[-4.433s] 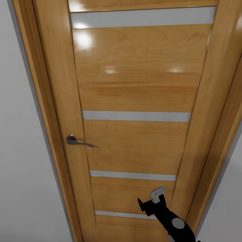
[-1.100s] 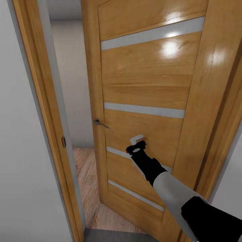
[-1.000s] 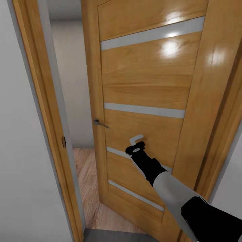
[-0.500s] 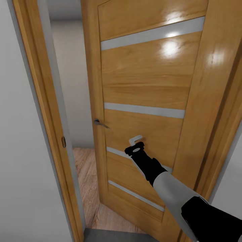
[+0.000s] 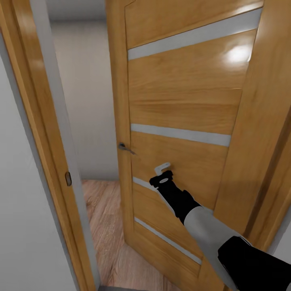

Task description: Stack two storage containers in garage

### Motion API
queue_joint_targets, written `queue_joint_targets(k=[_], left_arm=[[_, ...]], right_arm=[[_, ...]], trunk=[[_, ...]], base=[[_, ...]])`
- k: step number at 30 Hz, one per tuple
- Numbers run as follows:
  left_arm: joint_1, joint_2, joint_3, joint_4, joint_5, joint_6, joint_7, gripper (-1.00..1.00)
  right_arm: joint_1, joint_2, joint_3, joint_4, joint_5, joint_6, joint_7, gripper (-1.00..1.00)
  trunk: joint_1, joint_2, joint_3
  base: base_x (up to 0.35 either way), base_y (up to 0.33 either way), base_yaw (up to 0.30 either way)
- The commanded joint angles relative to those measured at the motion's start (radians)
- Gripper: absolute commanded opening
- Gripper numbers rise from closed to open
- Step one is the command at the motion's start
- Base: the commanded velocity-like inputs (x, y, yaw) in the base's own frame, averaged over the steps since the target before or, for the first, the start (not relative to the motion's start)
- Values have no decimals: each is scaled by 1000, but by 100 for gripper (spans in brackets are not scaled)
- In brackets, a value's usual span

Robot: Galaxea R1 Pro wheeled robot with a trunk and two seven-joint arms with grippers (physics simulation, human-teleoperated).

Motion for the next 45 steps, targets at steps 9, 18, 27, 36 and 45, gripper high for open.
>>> queue_joint_targets(k=[9,18,27,36,45], left_arm=[[0,0,2,0,7,-3,1,100],[0,0,2,0,7,-3,1,100],[0,0,2,0,7,-3,1,100],[0,0,2,0,7,-3,2,100],[0,0,0,0,8,-2,0,100]], right_arm=[[-1,0,7,-1,7,10,-12,100],[-1,0,8,-1,7,11,-9,100],[-1,0,7,-1,5,8,-10,100],[-1,0,11,-94,13,18,-14,100],[-1,0,76,-184,17,112,-42,100]], trunk=[[0,0,-1],[0,0,-1],[0,0,-1],[0,0,-1],[0,0,-1]], base=[[12,0,0],[0,0,0],[0,0,0],[0,0,0],[38,0,0]])
